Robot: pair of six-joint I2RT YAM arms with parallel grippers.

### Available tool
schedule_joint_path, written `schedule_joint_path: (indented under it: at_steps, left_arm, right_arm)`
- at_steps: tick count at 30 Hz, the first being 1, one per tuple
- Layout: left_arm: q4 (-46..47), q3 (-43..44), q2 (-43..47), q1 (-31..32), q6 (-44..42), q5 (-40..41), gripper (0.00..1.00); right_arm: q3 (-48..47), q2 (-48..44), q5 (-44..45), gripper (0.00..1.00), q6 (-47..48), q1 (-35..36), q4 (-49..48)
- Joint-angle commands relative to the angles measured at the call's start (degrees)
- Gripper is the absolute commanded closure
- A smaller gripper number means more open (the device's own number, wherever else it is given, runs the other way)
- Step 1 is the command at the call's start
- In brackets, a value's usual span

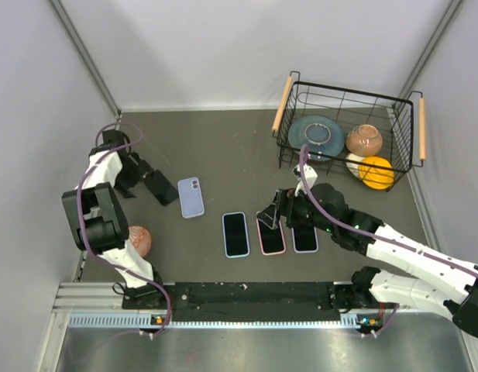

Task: Put the phone into the phone case

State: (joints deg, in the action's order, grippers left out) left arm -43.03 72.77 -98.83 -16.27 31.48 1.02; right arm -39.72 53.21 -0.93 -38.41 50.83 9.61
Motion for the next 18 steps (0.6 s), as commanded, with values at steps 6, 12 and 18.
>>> schedule_joint_path:
  at_steps: [6,12,18]
  left_arm:
    - [-0.75,8.52,-6.9,7.13,4.63,-0.58,0.11]
    - [-4.16,12.39,-11.21,8.53,5.78,2.76,0.09]
    - [-5.84,13.8,-13.85,9.42,6.22,4.87,0.07]
  right_arm:
    - [-1.41,1.46,0.75,0.16,2.29,-0.29,-0.03]
    - [-2.02,2.34,2.07,0.16,3.08,-0.38,0.32]
    - [-2.11,2.86,2.34,0.16,2.82,-0.2,0.24]
